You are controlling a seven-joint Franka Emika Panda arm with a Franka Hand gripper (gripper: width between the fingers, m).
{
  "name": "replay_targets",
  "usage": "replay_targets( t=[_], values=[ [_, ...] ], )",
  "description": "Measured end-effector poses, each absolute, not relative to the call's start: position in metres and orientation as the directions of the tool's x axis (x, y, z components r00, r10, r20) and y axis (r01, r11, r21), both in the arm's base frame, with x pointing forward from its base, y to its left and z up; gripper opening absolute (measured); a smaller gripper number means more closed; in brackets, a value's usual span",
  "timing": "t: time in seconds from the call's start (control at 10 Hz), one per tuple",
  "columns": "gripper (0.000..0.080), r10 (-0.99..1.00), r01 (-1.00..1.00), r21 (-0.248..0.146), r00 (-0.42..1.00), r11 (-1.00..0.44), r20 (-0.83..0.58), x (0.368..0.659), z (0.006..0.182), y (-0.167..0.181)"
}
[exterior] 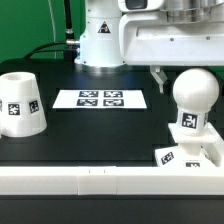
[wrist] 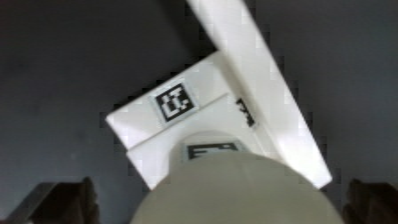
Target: Assemble lamp
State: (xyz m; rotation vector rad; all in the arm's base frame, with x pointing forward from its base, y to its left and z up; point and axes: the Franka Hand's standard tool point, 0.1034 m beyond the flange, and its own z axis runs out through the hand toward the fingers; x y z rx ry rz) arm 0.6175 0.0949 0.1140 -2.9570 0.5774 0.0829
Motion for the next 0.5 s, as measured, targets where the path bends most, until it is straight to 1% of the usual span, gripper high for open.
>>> replay_targets(
  t=[0.2, 0.3, 0.5],
  values=[
    [0.0698, -0.162, -0.166, -0.119, 0.986, -0.979, -0.042, 0.6185, 0.1141, 0.0944],
    [0.0698, -0.016, -0.017, -0.114, 1.0, -0.993, -0.002, 0.6212, 0.1146, 0.0942],
    [0.0698, 0.121, 0.122, -0.113, 0.993, -0.986, 0.015, 0.6212, 0.1141, 0.0931]
  ],
)
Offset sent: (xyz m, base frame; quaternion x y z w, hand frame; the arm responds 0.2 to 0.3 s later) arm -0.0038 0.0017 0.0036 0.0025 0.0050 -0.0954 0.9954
